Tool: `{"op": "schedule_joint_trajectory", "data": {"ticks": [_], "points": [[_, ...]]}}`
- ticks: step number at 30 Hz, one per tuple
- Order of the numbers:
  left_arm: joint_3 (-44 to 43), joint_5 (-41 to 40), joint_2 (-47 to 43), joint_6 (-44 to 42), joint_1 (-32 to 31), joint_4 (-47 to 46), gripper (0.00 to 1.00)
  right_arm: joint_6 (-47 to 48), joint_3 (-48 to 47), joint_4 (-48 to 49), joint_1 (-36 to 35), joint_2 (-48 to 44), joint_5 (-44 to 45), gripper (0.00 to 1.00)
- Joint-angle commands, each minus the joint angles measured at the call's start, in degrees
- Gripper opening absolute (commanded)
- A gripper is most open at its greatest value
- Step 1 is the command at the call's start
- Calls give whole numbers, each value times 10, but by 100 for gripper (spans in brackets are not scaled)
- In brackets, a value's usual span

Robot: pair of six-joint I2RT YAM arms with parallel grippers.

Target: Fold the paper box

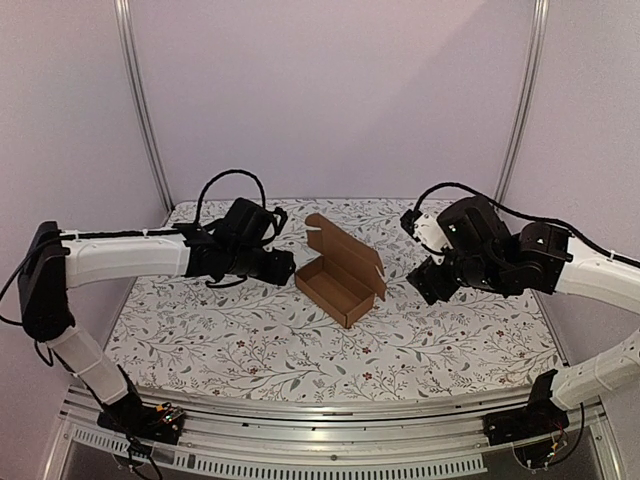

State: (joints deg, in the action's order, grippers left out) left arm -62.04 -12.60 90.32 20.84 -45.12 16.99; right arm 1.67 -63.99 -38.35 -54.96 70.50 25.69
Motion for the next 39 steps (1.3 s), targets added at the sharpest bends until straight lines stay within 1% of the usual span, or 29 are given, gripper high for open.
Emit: {"op": "schedule_joint_trajectory", "data": {"ticks": [1,5,8,11,13,16,20,25,28,33,36,39], "points": [[-59,33,78,-20,26,-18,64,-136,64,40,3,-57,-22,85],[-105,40,129,-31,41,-14,58,-185,126,68,3,-105,-53,85],[-130,40,153,-40,59,-12,54,-227,169,105,3,-131,-59,84],[-147,62,169,-50,80,-16,52,-259,198,145,3,-138,-59,83],[-155,77,179,-66,91,-27,52,-268,202,163,4,-126,-59,83],[-166,105,191,-87,107,-33,54,-260,191,182,6,-90,-80,83],[-161,140,195,-104,125,-41,56,-235,160,199,22,-21,-151,82],[-136,148,181,-100,140,-51,57,-208,120,218,41,50,-192,74],[-117,155,173,-84,142,-55,57,-194,99,231,51,90,-211,66],[-96,164,170,-34,142,-32,56,-167,78,235,66,143,-212,58],[-66,168,153,-16,142,-41,56,-159,74,240,71,162,-217,53],[-40,180,132,4,142,-58,56,-147,69,244,73,172,-210,46]]}}
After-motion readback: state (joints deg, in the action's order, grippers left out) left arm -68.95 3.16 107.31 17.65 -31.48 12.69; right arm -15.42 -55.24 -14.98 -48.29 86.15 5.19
